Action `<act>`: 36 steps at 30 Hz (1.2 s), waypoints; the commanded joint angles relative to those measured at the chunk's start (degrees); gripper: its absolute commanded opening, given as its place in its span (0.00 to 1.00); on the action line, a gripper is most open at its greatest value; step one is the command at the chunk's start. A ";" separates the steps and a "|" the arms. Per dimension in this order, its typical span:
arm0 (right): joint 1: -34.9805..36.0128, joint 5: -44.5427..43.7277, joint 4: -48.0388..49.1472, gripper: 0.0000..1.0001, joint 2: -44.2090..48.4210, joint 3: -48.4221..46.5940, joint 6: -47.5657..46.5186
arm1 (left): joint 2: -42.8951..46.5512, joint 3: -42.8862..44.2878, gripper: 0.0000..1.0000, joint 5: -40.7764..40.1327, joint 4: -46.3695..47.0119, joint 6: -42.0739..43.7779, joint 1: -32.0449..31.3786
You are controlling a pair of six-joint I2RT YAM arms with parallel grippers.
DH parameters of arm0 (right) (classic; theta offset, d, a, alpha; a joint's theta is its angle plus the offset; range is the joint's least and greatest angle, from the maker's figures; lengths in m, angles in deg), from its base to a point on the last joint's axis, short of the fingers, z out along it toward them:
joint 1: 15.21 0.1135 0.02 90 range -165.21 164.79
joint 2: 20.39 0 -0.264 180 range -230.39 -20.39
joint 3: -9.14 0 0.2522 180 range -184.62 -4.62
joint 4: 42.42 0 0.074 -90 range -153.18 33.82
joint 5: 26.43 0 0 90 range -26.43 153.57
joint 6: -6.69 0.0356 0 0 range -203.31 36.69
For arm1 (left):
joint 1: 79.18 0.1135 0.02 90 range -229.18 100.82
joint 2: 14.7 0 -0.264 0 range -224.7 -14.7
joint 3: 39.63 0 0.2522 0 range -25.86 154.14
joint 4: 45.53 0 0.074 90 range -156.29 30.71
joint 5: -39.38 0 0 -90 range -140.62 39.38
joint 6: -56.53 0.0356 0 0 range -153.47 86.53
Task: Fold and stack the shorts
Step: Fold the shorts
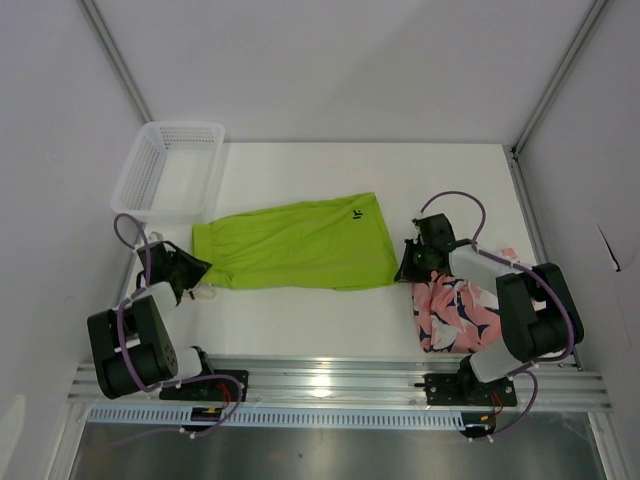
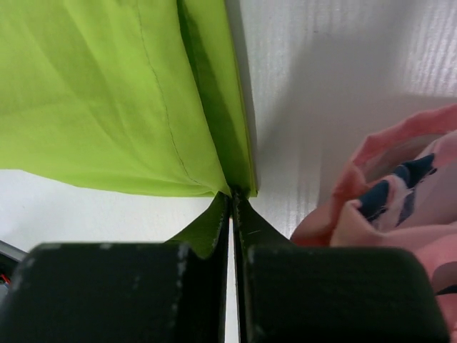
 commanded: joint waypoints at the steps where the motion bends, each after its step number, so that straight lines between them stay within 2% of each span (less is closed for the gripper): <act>1: -1.92 -4.46 -2.49 0.02 -1.03 -1.16 -0.85 | -0.76 -0.59 0.00 -2.21 0.78 0.69 1.56; 3: -2.01 -4.64 -3.63 0.09 -1.20 -2.13 -1.46 | -0.93 -0.59 0.00 -2.12 0.78 0.86 1.56; 4: -2.09 -4.47 -3.72 0.23 -0.68 -2.31 -1.46 | -0.93 -0.59 0.00 -2.03 0.87 0.77 1.56; 7: -2.44 -3.50 -3.11 0.41 1.25 -3.44 -0.41 | -0.93 -0.68 0.00 -1.86 1.04 0.77 1.56; 11: -3.06 -4.29 -4.42 0.44 1.09 -9.68 0.12 | -0.93 -0.86 0.00 -1.33 1.40 0.77 1.56; 17: -3.15 -0.25 0.49 0.42 -3.83 -20.22 1.61 | -1.11 -1.12 0.00 -0.45 2.27 1.04 1.56; 21: -3.15 1.86 6.73 0.40 -11.90 -26.90 1.17 | -1.55 -1.21 0.00 -0.01 2.54 1.04 1.56; 27: -3.24 7.31 14.20 0.44 -24.29 -35.26 4.33 | -1.37 -1.47 0.00 0.43 3.15 1.12 1.56; 29: -3.24 8.36 18.31 0.45 -26.59 -36.75 5.65 | -1.37 -1.56 0.00 0.43 3.33 1.30 1.56; 36: -3.41 10.21 23.26 0.53 -33.54 -42.20 5.92 | -1.55 -1.47 0.00 0.96 3.51 1.39 1.56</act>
